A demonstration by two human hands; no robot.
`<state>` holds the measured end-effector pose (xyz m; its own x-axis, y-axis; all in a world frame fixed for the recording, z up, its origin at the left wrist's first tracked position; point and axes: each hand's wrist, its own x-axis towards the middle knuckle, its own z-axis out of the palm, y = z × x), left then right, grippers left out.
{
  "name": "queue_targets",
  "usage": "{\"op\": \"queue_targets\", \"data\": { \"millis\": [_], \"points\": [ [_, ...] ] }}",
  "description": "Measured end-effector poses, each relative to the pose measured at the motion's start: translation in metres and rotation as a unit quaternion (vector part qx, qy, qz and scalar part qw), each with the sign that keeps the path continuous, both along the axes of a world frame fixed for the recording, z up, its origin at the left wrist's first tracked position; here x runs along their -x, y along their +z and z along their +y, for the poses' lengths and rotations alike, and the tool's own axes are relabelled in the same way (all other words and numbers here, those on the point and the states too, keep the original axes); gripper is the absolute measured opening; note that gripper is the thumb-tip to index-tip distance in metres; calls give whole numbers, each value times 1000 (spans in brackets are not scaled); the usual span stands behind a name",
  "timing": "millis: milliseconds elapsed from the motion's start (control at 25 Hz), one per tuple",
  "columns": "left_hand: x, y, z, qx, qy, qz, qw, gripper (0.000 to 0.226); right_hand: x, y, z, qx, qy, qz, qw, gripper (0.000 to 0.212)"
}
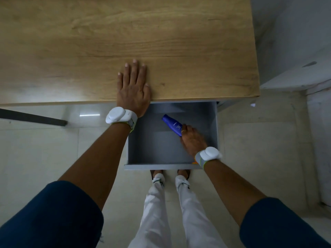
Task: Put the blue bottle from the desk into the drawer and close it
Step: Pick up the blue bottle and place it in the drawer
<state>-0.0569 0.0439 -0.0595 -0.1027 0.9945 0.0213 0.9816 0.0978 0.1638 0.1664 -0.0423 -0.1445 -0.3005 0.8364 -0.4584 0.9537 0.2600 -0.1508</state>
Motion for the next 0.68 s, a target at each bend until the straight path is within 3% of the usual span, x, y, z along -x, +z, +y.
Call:
{"op": "queue_targets", "data": {
  "millis": [320,520,680],
  "points": [
    [-1,-3,1,-19,8,18,1000,62,8,-38,-1,34,-3,-11,999,45],
    [0,6,0,4,3,1,1000,62,1,-15,1,53,-34,25,998,41],
    [-15,16,-25,33,30,-45,998,63,-5,31,-5,71,-204,87,973,40]
  ]
}}
